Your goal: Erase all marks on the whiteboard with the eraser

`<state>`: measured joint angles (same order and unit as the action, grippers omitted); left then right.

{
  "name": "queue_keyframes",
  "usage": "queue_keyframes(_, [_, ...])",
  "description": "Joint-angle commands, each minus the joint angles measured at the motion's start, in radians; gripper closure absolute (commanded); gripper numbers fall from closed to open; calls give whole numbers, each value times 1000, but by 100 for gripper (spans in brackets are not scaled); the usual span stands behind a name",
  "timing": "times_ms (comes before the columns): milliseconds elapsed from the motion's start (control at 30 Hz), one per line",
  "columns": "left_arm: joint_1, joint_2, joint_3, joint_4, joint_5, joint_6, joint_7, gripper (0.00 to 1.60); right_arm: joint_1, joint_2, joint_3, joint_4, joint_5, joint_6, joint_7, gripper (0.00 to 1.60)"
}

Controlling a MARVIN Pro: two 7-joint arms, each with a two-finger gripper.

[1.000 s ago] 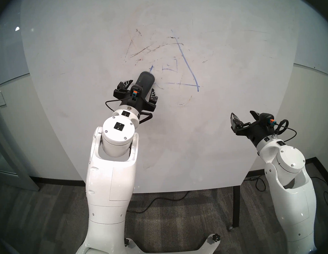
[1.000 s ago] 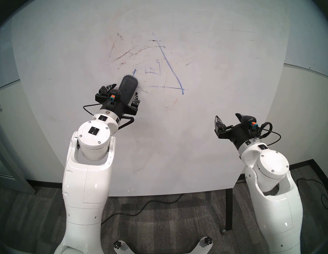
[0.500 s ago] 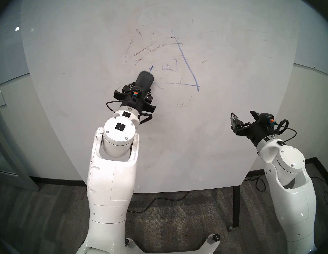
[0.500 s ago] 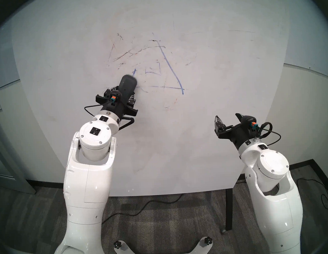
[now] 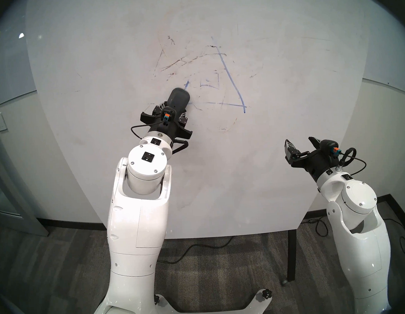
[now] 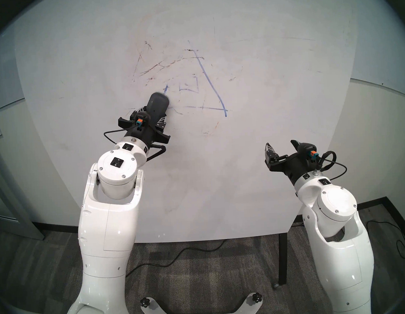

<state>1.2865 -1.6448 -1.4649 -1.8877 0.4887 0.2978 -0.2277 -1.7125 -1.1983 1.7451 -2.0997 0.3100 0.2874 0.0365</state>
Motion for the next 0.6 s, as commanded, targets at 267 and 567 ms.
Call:
queue_keyframes(267, [-62, -7, 15, -16, -13, -20, -7, 160, 8, 1, -1, -21, 0, -4, 2, 0])
queue_keyframes(567, [-102, -12, 27, -11, -20, -29, -14, 160, 8, 1, -1, -21, 0, -4, 2, 0])
